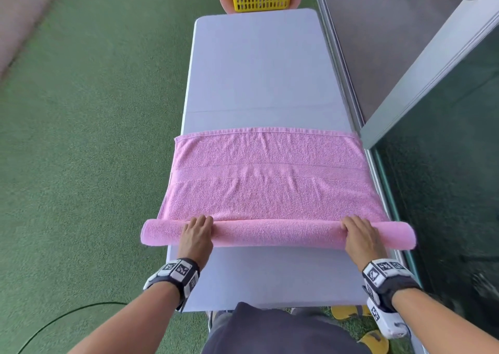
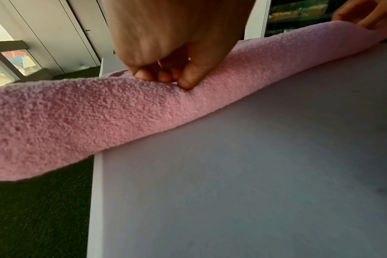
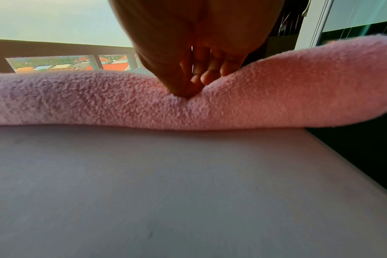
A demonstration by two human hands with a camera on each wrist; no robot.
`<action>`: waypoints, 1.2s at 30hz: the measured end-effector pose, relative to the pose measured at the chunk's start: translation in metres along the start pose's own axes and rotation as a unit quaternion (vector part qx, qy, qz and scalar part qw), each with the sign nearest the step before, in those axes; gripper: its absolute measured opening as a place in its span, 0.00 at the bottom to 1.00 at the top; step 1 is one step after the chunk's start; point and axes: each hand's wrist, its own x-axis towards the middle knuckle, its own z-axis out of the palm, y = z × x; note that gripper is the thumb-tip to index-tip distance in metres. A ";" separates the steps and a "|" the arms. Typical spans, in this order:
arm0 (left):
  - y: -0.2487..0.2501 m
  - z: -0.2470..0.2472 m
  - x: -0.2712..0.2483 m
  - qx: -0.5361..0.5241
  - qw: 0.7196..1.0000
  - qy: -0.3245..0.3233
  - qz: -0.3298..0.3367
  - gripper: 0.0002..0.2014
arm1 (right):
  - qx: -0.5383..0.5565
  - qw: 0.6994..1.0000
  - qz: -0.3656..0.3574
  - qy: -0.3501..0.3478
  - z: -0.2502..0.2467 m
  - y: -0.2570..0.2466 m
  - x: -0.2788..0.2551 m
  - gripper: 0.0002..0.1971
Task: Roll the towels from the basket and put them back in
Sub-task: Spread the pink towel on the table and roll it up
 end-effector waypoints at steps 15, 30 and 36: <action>-0.017 -0.010 0.020 0.000 0.996 -0.062 0.061 0.09 | 0.026 1.000 -0.004 -0.014 -0.006 0.000 -0.004 0.20; -0.017 -0.003 -0.022 -0.033 0.997 -0.062 0.039 0.07 | 0.054 0.995 0.025 -0.078 -0.009 0.017 -0.034 0.20; -0.007 0.006 -0.016 0.000 0.999 0.005 0.053 0.08 | 0.011 1.000 0.005 -0.005 -0.009 -0.001 -0.012 0.20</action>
